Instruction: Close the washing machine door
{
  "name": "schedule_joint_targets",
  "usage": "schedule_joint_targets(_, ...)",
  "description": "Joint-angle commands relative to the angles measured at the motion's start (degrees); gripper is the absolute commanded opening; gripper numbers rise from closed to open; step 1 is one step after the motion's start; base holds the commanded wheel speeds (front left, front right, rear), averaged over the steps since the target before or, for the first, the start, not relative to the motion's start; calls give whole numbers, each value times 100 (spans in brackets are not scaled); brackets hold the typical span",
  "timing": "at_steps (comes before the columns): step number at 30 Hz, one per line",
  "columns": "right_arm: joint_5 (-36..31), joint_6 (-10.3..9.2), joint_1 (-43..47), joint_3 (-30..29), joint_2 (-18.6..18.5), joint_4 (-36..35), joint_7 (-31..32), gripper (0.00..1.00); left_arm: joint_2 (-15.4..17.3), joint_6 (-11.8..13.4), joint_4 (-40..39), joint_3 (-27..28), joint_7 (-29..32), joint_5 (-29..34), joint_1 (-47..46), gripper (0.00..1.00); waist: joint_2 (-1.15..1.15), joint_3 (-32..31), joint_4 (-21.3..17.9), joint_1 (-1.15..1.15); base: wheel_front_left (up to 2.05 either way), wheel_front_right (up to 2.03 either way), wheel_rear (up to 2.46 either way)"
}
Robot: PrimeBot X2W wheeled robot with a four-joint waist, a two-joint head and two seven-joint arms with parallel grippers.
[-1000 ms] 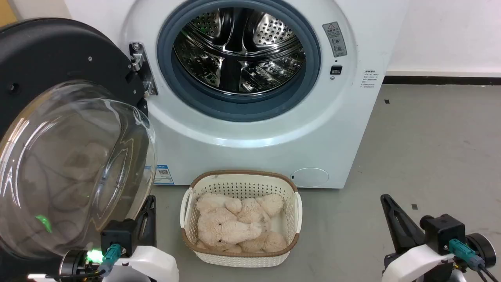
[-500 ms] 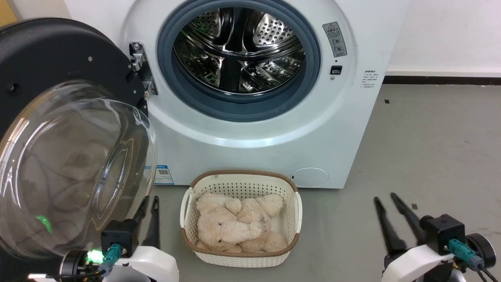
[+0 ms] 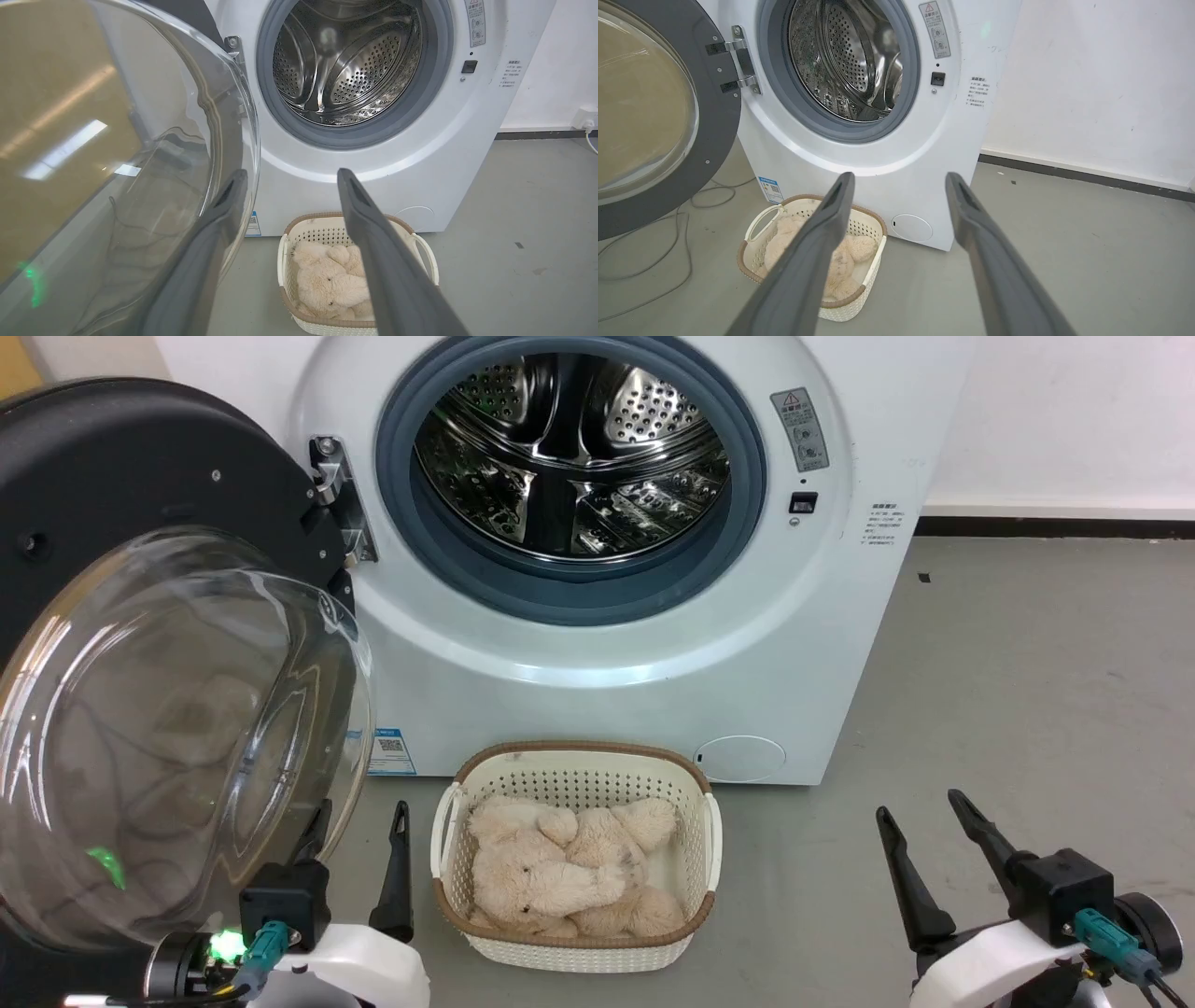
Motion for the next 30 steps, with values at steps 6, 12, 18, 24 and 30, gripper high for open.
schedule_joint_targets(6, 50, -1, 10, -2, 2, 13, -123, 100, 1, 33, -23, -7, -122, -115, 34, 100, 0, -1, 68, 0, 0, 0, 0)
schedule_joint_targets(12, 89, -1, 20, 8, 3, 12, -195, 100, 1, 41, -35, -11, -194, -166, 48, 100, 0, -10, 168, 0, 0, 0, 0)
schedule_joint_targets(18, 135, -1, 20, 36, 3, 15, -267, 100, 1, 50, -48, -17, -266, -212, 64, 100, 0, -24, 296, 0, 0, 0, 0)
schedule_joint_targets(24, 186, -2, 25, 51, 4, 29, -338, 100, 1, 70, -70, -27, -338, -262, 90, 100, 0, -48, 451, 0, 0, 0, 0)
schedule_joint_targets(30, 202, -2, 35, 90, 4, 52, -410, 100, 1, 81, -84, -29, -410, -312, 121, 100, 0, -82, 624, 0, 0, 0, 0)
